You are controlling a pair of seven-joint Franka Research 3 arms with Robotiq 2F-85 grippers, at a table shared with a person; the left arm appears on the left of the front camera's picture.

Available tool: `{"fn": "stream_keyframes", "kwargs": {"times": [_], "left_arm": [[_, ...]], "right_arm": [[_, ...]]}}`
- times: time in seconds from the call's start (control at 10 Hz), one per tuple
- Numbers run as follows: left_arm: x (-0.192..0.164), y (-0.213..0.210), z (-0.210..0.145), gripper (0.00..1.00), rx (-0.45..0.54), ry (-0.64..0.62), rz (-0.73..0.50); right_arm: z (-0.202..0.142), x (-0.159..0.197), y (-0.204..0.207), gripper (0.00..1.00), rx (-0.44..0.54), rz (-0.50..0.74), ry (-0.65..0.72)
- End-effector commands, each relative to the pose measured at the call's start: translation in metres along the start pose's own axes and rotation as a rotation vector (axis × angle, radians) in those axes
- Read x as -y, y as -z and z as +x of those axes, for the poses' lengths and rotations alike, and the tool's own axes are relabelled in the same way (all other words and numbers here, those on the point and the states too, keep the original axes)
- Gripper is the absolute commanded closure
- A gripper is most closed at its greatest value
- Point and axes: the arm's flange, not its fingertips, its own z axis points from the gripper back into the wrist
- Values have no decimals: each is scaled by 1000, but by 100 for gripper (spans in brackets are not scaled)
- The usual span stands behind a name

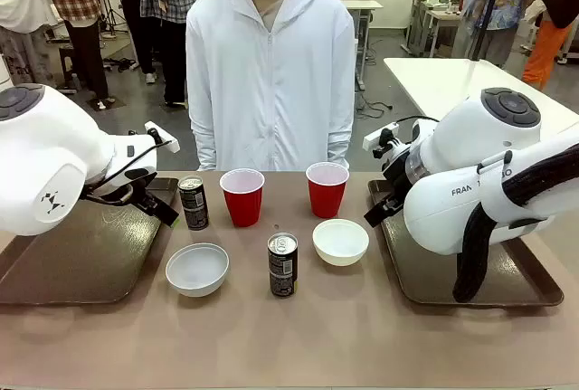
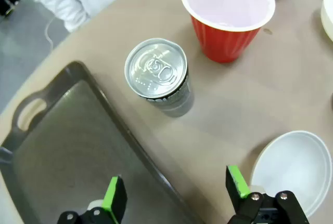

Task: Prepare tableware on both trays.
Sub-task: Pick up a Picnic Bowl from the table and place it on a Handle tray.

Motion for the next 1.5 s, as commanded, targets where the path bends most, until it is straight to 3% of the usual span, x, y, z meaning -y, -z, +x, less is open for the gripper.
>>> {"fn": "stream_keyframes", "kwargs": {"times": [0.0,1.3,1.4], "left_arm": [[0,0,0,0,0,0,0],[0,0,0,0,0,0,0],[0,0,0,0,0,0,0]], "right_arm": [[0,0,0,0,0,0,0],[0,0,0,0,0,0,0],[-10,-9,-15,0,-39,-51,4]]}}
